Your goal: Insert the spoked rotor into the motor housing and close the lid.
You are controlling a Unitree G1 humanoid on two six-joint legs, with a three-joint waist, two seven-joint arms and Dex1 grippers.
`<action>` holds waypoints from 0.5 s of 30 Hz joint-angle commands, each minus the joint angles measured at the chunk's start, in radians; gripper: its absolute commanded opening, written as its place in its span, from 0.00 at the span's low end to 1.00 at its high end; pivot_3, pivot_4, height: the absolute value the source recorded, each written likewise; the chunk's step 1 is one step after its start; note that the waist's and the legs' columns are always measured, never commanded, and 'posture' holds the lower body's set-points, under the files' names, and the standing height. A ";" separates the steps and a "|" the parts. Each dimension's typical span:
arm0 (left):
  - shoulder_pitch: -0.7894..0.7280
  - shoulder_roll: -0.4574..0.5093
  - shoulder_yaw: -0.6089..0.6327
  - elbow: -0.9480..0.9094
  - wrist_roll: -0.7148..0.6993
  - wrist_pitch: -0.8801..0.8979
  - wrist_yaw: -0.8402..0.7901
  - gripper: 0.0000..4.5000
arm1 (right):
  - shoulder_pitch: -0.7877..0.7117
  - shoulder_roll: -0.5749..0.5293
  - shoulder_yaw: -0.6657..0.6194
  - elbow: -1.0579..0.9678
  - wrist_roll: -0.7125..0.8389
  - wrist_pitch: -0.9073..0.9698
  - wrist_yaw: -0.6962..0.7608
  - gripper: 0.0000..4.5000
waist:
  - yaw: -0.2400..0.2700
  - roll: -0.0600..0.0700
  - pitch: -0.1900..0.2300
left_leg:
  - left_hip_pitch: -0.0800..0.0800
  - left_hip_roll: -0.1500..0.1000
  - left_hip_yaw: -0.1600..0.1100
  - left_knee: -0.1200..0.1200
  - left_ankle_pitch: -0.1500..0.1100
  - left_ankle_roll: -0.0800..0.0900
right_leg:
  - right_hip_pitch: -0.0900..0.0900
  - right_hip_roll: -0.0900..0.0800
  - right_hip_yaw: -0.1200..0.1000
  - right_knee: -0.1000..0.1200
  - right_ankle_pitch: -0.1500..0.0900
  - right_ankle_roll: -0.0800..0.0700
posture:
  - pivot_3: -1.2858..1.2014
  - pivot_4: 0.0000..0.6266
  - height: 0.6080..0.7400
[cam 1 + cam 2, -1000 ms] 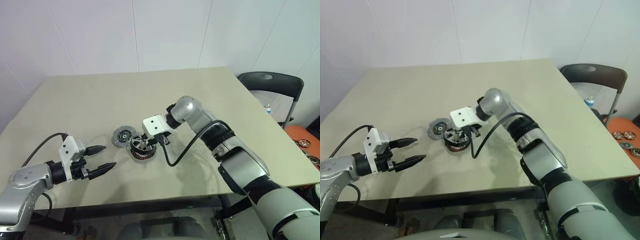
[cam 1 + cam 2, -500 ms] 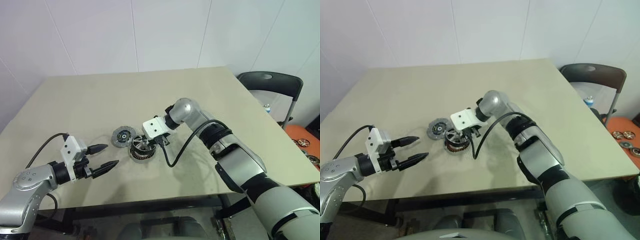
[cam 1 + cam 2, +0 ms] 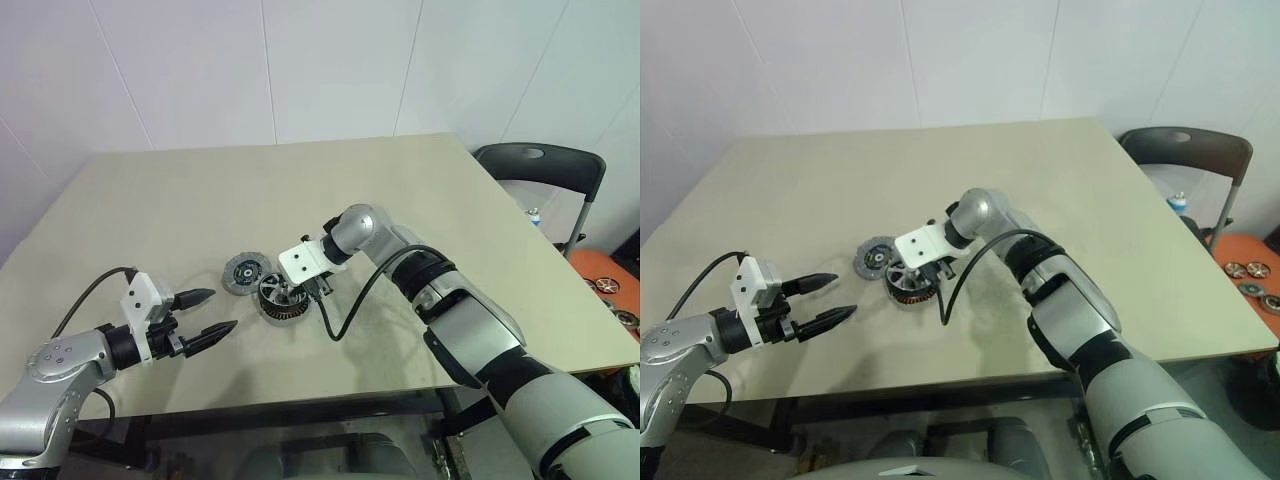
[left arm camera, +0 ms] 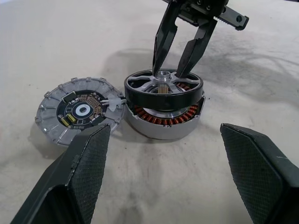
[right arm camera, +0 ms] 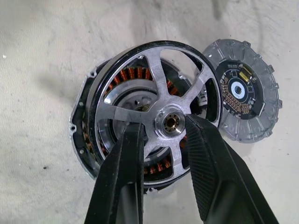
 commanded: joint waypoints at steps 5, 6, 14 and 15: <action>0.009 -0.007 0.012 -0.039 -0.010 -0.015 0.003 0.89 | -0.063 -0.004 -0.023 0.040 -0.001 -0.013 -0.038 0.21 | 0.000 0.000 0.000 | 0.000 0.000 0.000 0.000 0.000 0.000 | 0.000 0.000 0.000 0.001 0.000 0.000 | 0.52 0.00 1.00; 0.010 -0.008 0.011 -0.040 -0.010 -0.015 0.002 0.89 | -0.069 -0.002 -0.025 0.047 0.000 -0.011 -0.042 0.21 | 0.000 0.000 0.000 | 0.000 0.000 0.000 0.000 0.000 0.000 | 0.000 0.000 0.000 0.001 0.000 0.000 | 0.52 0.00 1.00; 0.013 -0.006 0.014 -0.040 -0.011 -0.013 -0.001 0.89 | -0.072 -0.002 -0.023 0.058 -0.001 -0.025 -0.036 0.21 | 0.000 0.000 0.000 | 0.000 0.000 0.000 0.000 0.000 -0.001 | 0.000 0.000 0.000 0.001 0.000 0.000 | 0.52 0.00 1.00; 0.013 -0.006 0.015 -0.037 -0.010 -0.014 -0.001 0.89 | -0.076 0.002 -0.031 0.058 0.009 -0.014 -0.030 0.21 | 0.000 0.000 0.000 | 0.000 0.000 0.000 0.000 0.000 -0.001 | 0.000 0.000 0.000 0.001 0.000 0.000 | 0.52 0.00 1.00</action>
